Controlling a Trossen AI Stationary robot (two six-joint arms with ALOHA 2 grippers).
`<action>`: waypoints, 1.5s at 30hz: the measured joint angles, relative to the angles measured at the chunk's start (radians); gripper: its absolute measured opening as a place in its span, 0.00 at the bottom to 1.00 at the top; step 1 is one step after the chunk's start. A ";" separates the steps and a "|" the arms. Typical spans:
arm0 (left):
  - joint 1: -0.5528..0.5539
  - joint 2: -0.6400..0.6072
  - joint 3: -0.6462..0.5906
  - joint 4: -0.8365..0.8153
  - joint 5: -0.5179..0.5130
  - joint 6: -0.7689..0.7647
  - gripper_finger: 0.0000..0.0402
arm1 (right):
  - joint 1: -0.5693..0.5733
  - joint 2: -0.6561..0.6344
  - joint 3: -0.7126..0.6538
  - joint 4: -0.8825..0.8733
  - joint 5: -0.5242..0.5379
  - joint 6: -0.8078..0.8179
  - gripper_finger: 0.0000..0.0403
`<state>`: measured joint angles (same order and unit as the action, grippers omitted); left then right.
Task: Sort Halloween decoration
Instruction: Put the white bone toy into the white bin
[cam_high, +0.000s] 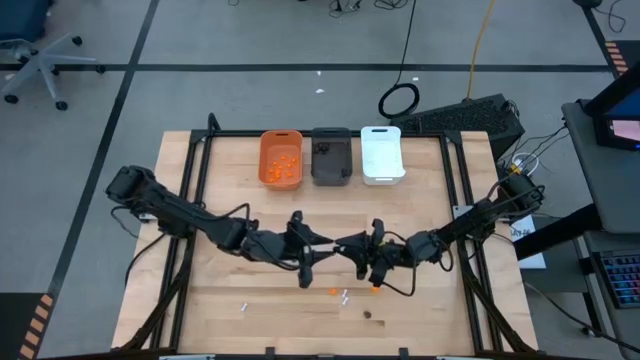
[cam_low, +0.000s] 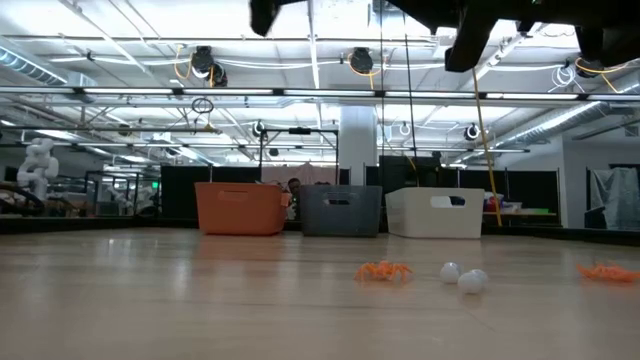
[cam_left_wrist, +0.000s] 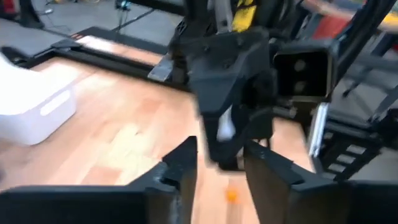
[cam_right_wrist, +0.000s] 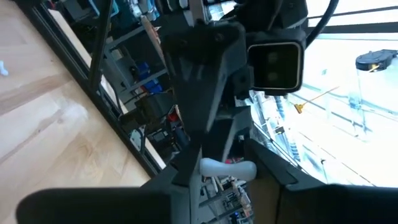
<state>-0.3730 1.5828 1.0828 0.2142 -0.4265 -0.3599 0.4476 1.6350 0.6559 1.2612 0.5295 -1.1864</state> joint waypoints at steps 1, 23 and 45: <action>-0.004 -0.018 0.000 -0.042 -0.014 -0.001 0.34 | 0.003 0.000 0.000 0.002 0.001 -0.001 0.20; -0.111 -0.139 -0.030 -0.544 -0.326 -0.006 0.39 | -0.037 -0.204 0.001 -0.056 0.277 0.423 0.20; -0.103 -0.138 -0.078 -0.538 -0.345 0.007 0.39 | -0.208 -0.337 0.000 -0.617 0.385 0.339 0.20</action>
<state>-0.4763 1.4445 1.0050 -0.3238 -0.7719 -0.3531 0.2394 1.2977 0.6563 0.6440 0.9146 -0.8470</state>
